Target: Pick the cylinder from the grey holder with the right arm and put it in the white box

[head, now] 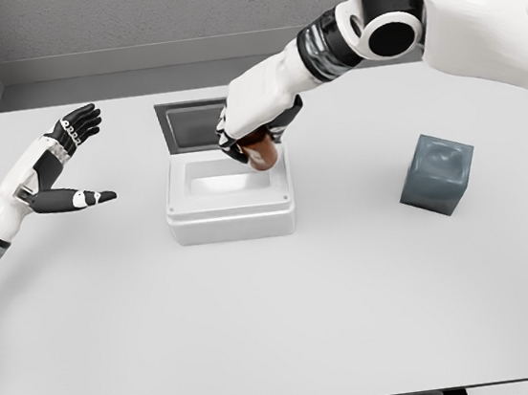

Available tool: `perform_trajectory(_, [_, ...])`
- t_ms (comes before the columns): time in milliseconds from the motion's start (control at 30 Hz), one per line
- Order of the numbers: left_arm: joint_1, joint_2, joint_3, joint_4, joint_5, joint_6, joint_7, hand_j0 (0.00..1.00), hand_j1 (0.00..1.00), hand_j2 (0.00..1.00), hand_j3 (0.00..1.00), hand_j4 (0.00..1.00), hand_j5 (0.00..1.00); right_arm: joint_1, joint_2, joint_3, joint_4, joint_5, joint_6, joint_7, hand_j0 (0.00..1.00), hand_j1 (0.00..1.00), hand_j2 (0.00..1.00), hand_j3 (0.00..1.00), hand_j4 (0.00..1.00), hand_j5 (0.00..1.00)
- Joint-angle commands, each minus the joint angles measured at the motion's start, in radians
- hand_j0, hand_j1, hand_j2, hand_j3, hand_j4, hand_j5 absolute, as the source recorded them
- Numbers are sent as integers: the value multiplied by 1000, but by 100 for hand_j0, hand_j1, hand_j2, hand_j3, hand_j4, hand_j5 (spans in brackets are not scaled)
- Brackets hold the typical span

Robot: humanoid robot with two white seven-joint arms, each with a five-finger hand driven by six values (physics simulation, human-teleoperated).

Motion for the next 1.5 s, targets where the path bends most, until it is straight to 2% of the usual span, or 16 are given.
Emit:
perform_trajectory(0, [0, 0, 0, -1, 7, 1, 0, 100, 100, 100, 100, 100, 100, 0, 1, -1, 6, -4, 10, -1, 53, 53, 53, 53, 53, 53])
perform_trajectory(33, [0, 0, 0, -2, 7, 1, 0, 100, 100, 100, 100, 100, 100, 0, 1, -1, -3, -4, 76, -1, 100, 100, 100, 100, 100, 100])
perform_trajectory(167, [0, 2, 0, -1, 7, 1, 0, 100, 100, 100, 100, 100, 100, -12, 15, -7, -21, -4, 79, -1, 100, 100, 100, 100, 100, 100])
perform_trajectory(233, [0, 2, 0, -1, 7, 1, 0, 100, 100, 100, 100, 100, 100, -17, 16, -13, -64, -6, 82, -1, 100, 100, 100, 100, 100, 100])
perform_trajectory(433, [0, 0, 0, -1, 7, 1, 0, 100, 100, 100, 100, 100, 100, -15, 15, -12, -92, -9, 79, -1, 100, 100, 100, 100, 100, 100])
perform_trajectory(500, [0, 2, 0, -2, 7, 1, 0, 100, 100, 100, 100, 100, 100, -18, 10, -13, -139, -9, 76, -9, 100, 100, 100, 100, 100, 100])
perform_trajectory(567, [2, 0, 0, -2, 7, 1, 0, 100, 100, 100, 100, 100, 100, -31, -2, -33, -221, -10, 76, -10, 100, 100, 100, 100, 100, 100])
perform_trajectory(633, [-2, 2, 0, -1, 9, 1, 0, 100, 100, 100, 100, 100, 100, -28, -57, -37, -304, -18, 53, -33, 100, 100, 100, 100, 100, 100])
perform_trajectory(667, [-2, 2, 0, 2, 9, 1, 0, 100, 100, 100, 100, 100, 100, -21, -89, -37, -316, -47, 16, -44, 100, 100, 100, 100, 100, 100])
perform_trajectory(767, [-11, -8, 6, 7, 21, 9, 0, 100, 100, 100, 100, 100, 100, -14, -200, -37, -317, -152, -10, -56, 100, 100, 100, 100, 100, 100])
perform_trajectory(867, [-57, -17, -1, 9, 53, 13, 0, 100, 100, 100, 100, 100, 100, 8, -332, -40, -314, -239, -10, -61, 100, 100, 100, 100, 100, 100])
perform_trajectory(1000, [-86, -73, -4, 9, 56, 59, 0, 100, 100, 100, 100, 100, 100, 29, -434, -49, -314, -303, -10, -64, 100, 100, 100, 100, 100, 100])
perform_trajectory(1033, [-94, -95, -27, 10, 53, 74, 0, 100, 100, 100, 100, 100, 100, 29, -454, -50, -313, -307, -10, -64, 100, 100, 100, 100, 100, 100])
perform_trajectory(1100, [-144, -124, -81, 56, 50, 85, 0, 100, 100, 100, 100, 100, 100, 38, -491, -50, -307, -307, -10, -64, 100, 100, 100, 100, 100, 100])
perform_trajectory(1233, [-195, -190, -90, 170, -17, 91, 0, 100, 100, 100, 100, 100, 100, 46, -517, -50, -302, -307, -10, -62, 100, 100, 100, 100, 100, 100])
perform_trajectory(1467, [-198, -205, -89, 202, -36, 91, 0, 100, 100, 100, 100, 100, 100, 66, -539, -49, -250, -300, -10, -62, 100, 100, 100, 100, 100, 100])
